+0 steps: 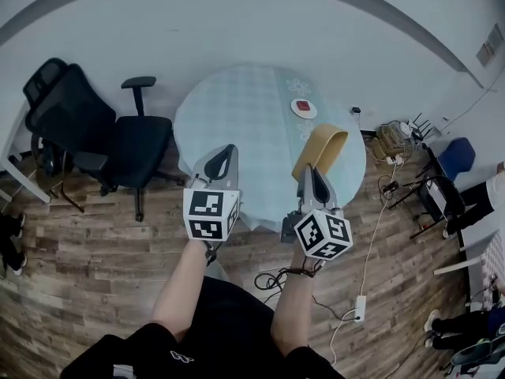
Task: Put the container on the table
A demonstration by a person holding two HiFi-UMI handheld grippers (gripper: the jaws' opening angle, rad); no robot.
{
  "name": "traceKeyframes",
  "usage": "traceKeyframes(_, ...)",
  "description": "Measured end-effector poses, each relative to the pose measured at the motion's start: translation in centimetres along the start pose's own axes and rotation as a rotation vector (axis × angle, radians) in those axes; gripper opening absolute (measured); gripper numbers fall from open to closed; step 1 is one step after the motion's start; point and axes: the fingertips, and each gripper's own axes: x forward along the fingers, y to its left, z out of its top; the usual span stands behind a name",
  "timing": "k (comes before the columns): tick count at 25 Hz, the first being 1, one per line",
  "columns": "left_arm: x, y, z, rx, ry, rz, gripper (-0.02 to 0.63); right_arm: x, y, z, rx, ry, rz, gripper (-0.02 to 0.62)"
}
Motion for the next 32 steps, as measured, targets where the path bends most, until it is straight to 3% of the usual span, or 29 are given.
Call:
traceKeyframes(9, 12.8, 5.7, -3.1, -0.04, 0.057, -0.075, 0.0, 9.6, -6.9, -0.7, -0.009, -0.065, -0.208, 0.026)
traceKeyframes(14, 21.4, 10.9, -4.9, -0.055, 0.129, -0.116, 0.0, 18.5, -7.6, -3.7, 0.005, -0.015, -0.256, 0.026)
traceKeyframes(19, 29.0, 16.1, -10.4, -0.087, 0.287, -0.164, 0.002, 26.5, -8.9, -10.1, 0.051, 0.114, -0.343, 0.026)
traceKeyframes(25, 33.4, 18.4, -16.2, -0.121, 0.42, -0.216, 0.002, 28.2, -12.2, -16.1, 0.069, 0.285, -0.455, 0.026)
traceKeyframes(32, 34.9, 17.4, -21.3, -0.136, 0.534, -0.256, 0.002, 30.5, -12.2, -26.4, -0.028, 0.691, -0.311, 0.028)
